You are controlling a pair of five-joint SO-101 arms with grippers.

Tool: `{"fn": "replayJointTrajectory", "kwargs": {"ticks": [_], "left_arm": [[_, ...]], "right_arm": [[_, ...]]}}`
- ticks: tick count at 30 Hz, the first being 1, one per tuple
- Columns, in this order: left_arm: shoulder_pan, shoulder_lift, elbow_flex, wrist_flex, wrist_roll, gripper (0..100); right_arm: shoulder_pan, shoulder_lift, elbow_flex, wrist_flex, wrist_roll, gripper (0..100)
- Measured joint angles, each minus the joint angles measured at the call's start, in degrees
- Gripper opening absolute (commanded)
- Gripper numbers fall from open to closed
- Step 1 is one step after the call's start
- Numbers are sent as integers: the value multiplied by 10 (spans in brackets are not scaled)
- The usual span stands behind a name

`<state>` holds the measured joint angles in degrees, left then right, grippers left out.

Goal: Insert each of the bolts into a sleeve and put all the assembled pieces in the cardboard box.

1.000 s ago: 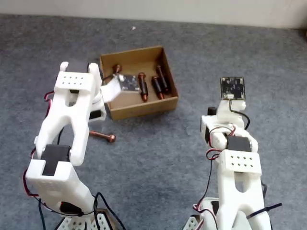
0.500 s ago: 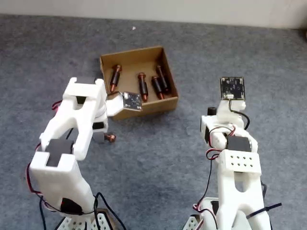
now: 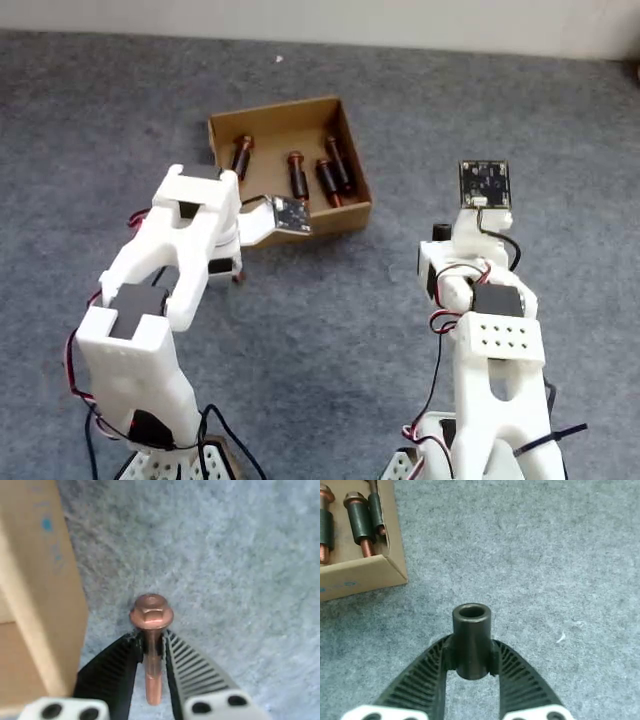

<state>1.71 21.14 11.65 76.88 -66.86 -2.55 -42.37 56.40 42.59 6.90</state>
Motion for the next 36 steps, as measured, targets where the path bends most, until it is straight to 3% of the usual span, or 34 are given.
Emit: {"fn": "replayJointTrajectory", "kwargs": {"ticks": [7,17,31,36], "left_arm": [[9,-33,3,0,87,5],[10,-281,74,1,229,5],[11,-554,213,-142,568,5],[54,-611,223,-155,638,5]], "right_arm": [[0,-3,13,-1,0,5],[-1,-155,88,-1,0,5],[-106,-253,139,0,0,5],[-157,-291,163,0,0,5]]}}
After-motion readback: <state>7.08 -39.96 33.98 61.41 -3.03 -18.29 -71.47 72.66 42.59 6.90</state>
